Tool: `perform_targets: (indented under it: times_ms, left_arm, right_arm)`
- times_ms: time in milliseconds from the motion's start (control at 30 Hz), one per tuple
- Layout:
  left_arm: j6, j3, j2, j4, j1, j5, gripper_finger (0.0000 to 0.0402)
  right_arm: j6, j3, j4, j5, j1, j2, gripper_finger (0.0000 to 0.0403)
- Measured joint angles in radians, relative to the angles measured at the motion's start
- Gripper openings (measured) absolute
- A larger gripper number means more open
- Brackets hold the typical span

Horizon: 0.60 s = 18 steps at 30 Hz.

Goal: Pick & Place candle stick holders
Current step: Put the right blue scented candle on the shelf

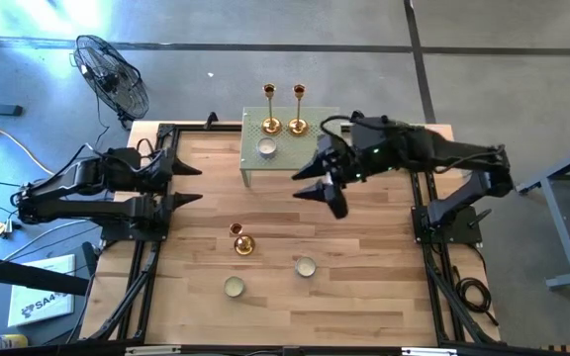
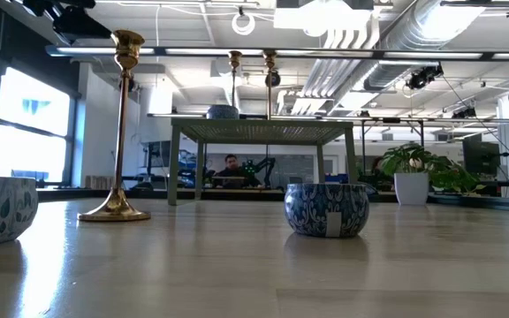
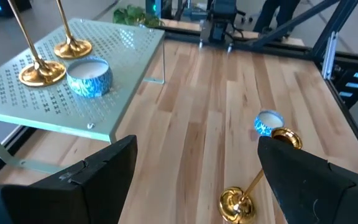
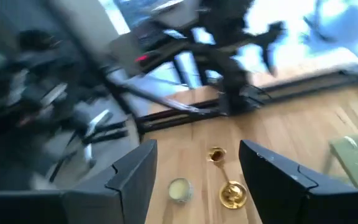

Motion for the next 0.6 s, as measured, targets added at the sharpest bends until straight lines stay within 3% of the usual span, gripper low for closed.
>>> perform_targets:
  times_ms: [100, 167, 333, 600]
  left_arm:
    - [0.0, 0.0, -0.024, 0.0, 0.0, 0.0, 0.0328]
    - [-0.001, 0.0, -0.04, 0.0, 0.0, 0.0, 0.0328]
    - [-0.008, 0.0, -0.072, -0.001, 0.0, 0.001, 0.0328]
    - [-0.018, 0.0, -0.092, -0.025, 0.0, 0.001, 0.0328]
  right_arm:
    - [0.144, 0.0, 0.008, 0.205, 0.01, 0.027, 0.0228]
    - [0.213, 0.0, 0.003, 0.272, 0.011, 0.042, 0.0231]
    - [0.149, -0.001, 0.003, 0.138, -0.011, 0.055, 0.0232]
    - [0.155, -0.001, -0.009, 0.233, -0.014, 0.055, 0.0232]
